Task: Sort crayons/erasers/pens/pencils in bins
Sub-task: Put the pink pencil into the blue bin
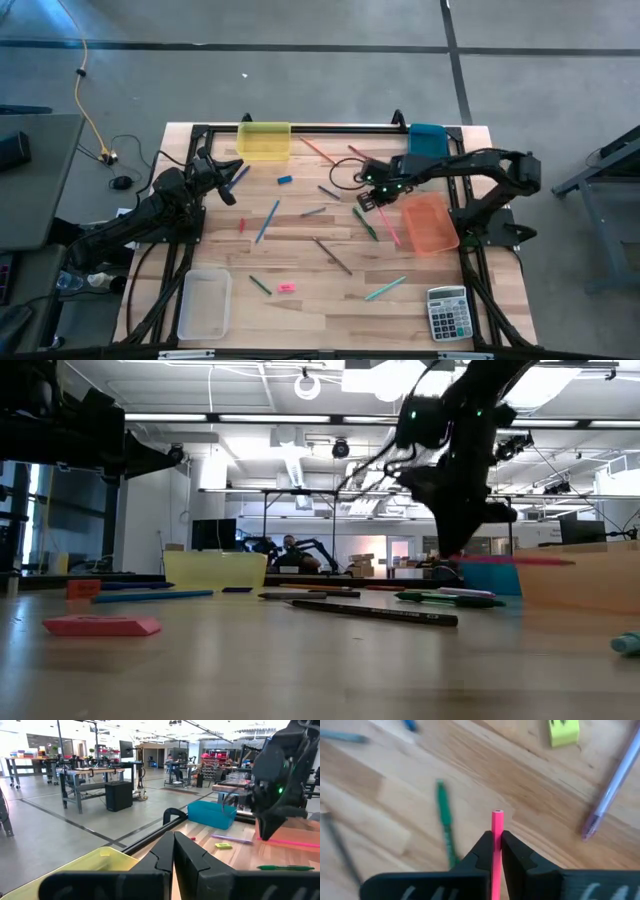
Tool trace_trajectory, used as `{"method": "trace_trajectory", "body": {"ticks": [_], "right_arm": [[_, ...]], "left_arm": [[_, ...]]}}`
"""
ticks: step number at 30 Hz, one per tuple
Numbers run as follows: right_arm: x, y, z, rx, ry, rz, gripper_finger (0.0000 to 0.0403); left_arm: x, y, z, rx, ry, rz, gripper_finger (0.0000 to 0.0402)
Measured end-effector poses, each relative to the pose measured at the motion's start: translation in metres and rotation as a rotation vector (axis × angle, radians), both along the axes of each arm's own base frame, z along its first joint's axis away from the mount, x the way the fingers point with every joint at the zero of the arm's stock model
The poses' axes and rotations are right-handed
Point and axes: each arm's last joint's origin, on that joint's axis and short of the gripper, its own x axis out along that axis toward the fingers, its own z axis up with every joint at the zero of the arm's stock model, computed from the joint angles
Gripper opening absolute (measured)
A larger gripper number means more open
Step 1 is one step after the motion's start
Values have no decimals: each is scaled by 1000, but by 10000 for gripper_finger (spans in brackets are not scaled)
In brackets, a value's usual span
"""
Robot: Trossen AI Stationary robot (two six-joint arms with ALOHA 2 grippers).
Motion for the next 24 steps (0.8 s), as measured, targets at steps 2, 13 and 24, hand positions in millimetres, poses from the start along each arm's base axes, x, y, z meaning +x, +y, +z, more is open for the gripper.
{"method": "trace_trajectory", "body": {"ticks": [2, 13, 24], "right_arm": [[-3, 0, 12, -17, -58, 4, 9], [-38, -29, 72, -195, -323, -50, 9], [-77, -96, 107, -500, -181, -221, 9]], "left_arm": [[0, 0, 0, 0, 0, 0, 0], [0, 0, 0, 0, 0, 0, 0], [0, 0, 0, 0, 0, 0, 0]]}}
